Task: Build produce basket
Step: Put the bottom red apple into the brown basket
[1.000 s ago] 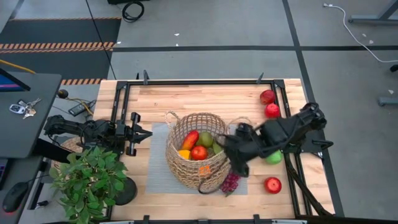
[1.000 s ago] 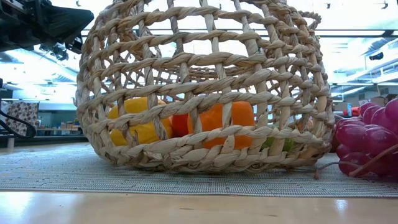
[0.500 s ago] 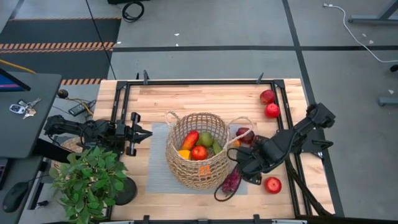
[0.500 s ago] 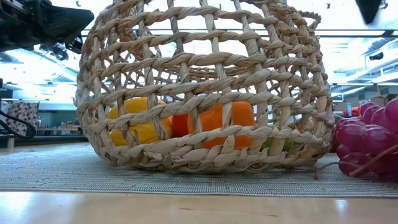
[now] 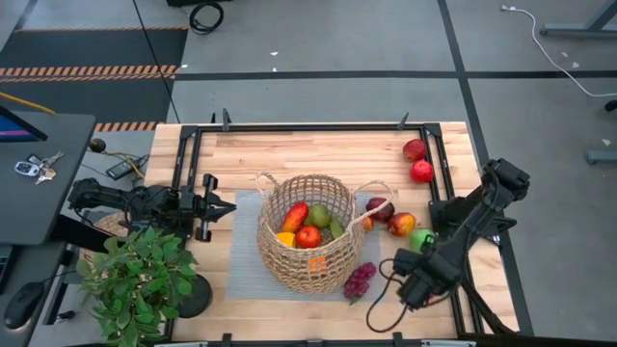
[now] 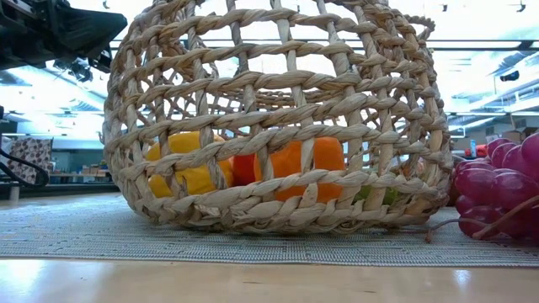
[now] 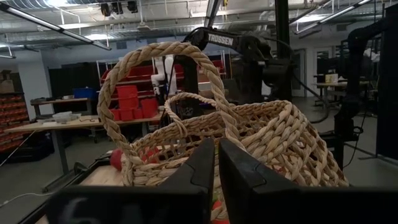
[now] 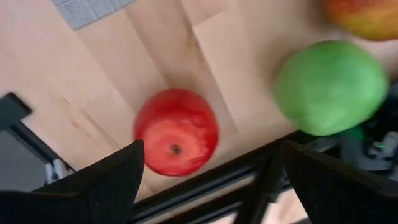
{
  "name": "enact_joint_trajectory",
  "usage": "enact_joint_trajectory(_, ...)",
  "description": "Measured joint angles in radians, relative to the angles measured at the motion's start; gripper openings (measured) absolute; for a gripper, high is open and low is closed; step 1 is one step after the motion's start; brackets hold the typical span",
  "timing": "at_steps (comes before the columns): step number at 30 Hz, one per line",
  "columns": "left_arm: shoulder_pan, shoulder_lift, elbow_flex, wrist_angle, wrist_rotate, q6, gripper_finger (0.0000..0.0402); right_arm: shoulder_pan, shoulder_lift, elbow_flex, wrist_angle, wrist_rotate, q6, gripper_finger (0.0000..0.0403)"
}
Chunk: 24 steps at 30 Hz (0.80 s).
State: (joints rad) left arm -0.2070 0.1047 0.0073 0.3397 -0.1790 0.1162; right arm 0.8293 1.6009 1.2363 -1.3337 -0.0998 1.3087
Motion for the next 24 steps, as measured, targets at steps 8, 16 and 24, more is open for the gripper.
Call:
enact_joint_trajectory(8,0.000,0.000,0.000,0.000,0.000,0.000,0.0035,0.087,0.000,-0.015,0.035,-0.063,0.144,0.0380)
enact_joint_trajectory(16,0.000,0.000,0.000,0.000,0.000,0.000,0.0028,0.121,0.001,-0.034,0.056,-0.131,0.211,0.0379)
enact_joint_trajectory(24,0.000,0.000,0.000,0.000,0.000,0.000,0.0036,0.121,0.002,-0.208,0.277,-0.224,0.213,0.0374)
